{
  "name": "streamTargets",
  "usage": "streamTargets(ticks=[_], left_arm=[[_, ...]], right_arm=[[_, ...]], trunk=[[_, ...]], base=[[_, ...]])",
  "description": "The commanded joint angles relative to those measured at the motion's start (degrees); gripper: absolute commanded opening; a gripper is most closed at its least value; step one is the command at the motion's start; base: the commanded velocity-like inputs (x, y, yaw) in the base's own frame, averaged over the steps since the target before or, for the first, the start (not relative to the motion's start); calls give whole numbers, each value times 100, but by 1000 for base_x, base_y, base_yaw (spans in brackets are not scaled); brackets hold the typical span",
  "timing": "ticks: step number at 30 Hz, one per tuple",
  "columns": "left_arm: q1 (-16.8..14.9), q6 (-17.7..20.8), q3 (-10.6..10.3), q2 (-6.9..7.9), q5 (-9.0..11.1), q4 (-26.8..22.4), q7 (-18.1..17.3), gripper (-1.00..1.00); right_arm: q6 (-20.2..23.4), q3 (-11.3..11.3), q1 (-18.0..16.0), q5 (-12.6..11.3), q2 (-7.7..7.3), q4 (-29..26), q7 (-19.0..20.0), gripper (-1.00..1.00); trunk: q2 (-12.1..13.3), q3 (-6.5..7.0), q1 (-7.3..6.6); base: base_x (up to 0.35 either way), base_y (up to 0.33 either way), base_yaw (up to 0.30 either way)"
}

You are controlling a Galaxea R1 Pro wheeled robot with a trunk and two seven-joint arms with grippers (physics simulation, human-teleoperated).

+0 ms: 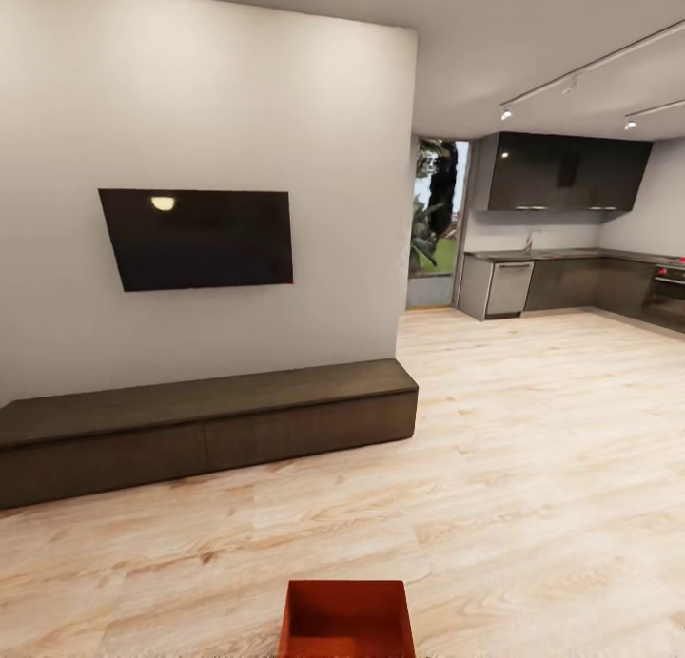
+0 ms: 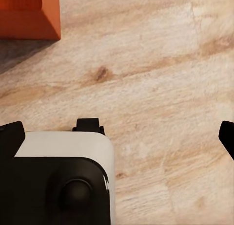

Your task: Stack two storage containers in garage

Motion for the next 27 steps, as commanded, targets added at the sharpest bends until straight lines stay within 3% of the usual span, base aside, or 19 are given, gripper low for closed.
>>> streamTargets(ticks=[1, 27], left_arm=[[-4, -16, -46, 0, 49, 3, 11, 100], [-4, -16, -72, 2, -12, -41, -6, 100]], right_arm=[[-30, 49, -7, -44, 2, 17, 3, 100], [-56, 44, -7, -46, -6, 17, 27, 100]], trunk=[[-4, -16, 0], [-4, -256, 0]], base=[[0, 0, 0], [0, 0, 0]])
